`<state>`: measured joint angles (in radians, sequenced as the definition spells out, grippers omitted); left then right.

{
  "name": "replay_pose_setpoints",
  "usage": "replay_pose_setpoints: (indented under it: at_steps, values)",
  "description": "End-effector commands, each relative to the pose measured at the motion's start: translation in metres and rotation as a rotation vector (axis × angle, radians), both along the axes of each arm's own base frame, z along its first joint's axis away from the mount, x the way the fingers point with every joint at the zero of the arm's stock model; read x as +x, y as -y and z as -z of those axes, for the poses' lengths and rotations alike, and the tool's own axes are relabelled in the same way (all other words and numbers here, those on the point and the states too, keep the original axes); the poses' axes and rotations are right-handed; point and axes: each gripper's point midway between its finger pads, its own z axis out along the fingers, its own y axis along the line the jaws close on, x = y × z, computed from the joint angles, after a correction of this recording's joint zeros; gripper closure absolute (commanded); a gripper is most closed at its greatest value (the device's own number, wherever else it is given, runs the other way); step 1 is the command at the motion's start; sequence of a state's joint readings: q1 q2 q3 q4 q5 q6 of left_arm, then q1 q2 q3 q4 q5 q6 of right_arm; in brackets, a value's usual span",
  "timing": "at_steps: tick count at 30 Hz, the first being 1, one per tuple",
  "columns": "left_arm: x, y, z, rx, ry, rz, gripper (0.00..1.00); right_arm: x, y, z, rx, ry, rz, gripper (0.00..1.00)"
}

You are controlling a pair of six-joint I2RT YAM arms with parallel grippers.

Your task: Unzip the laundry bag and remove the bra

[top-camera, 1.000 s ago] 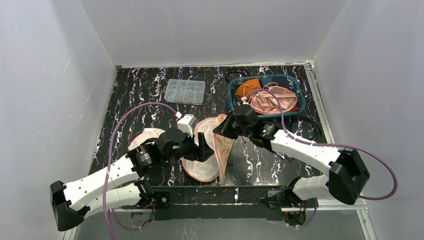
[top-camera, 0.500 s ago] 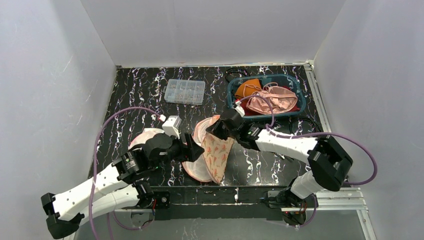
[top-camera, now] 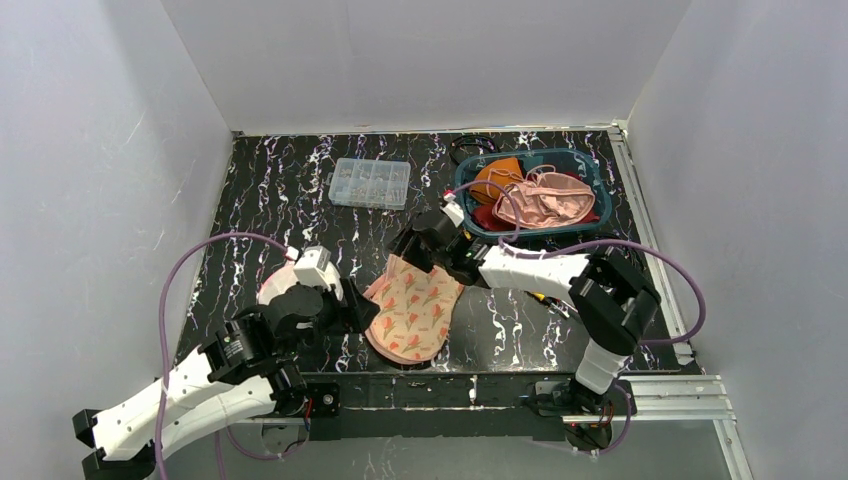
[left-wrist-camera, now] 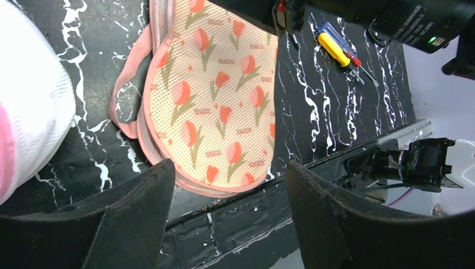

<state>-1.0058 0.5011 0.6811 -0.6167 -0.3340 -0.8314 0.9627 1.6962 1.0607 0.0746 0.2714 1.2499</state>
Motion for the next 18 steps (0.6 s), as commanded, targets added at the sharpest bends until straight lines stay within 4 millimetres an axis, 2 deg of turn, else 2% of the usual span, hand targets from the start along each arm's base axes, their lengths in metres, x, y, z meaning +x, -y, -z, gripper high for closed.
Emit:
replay_pose_setpoints:
  at_steps: [1,3,5,7,10,12,14,15,18]
  values:
    - [-0.001,-0.020,0.014,0.062,-0.012,-0.061,0.31,0.003,-0.025,-0.035,0.019,0.099,-0.127,0.32]
    - [-0.001,-0.021,0.016,0.071,-0.012,-0.058,0.31,-0.001,-0.024,-0.042,-0.002,0.131,-0.171,0.21]
    - [0.000,-0.020,0.016,0.084,-0.012,-0.053,0.31,-0.006,-0.014,-0.056,-0.036,0.177,-0.210,0.15]
    - [0.001,-0.018,0.017,0.109,-0.013,-0.038,0.31,-0.014,-0.001,-0.068,-0.084,0.235,-0.259,0.13]
    - [0.004,-0.012,0.014,0.158,-0.004,0.000,0.31,-0.030,0.029,-0.071,-0.201,0.296,-0.345,0.13]
    - [0.008,-0.004,0.011,0.202,0.005,0.037,0.31,-0.042,0.053,-0.065,-0.263,0.315,-0.378,0.15]
    - [0.015,0.003,0.013,0.259,0.010,0.061,0.32,-0.050,0.081,-0.051,-0.315,0.322,-0.357,0.17]
    - [0.019,0.007,0.014,0.289,0.017,0.078,0.32,-0.058,0.099,-0.028,-0.348,0.306,-0.345,0.19]
    - [0.031,0.021,0.021,0.338,0.026,0.104,0.32,-0.072,0.124,-0.007,-0.296,0.322,-0.289,0.23]
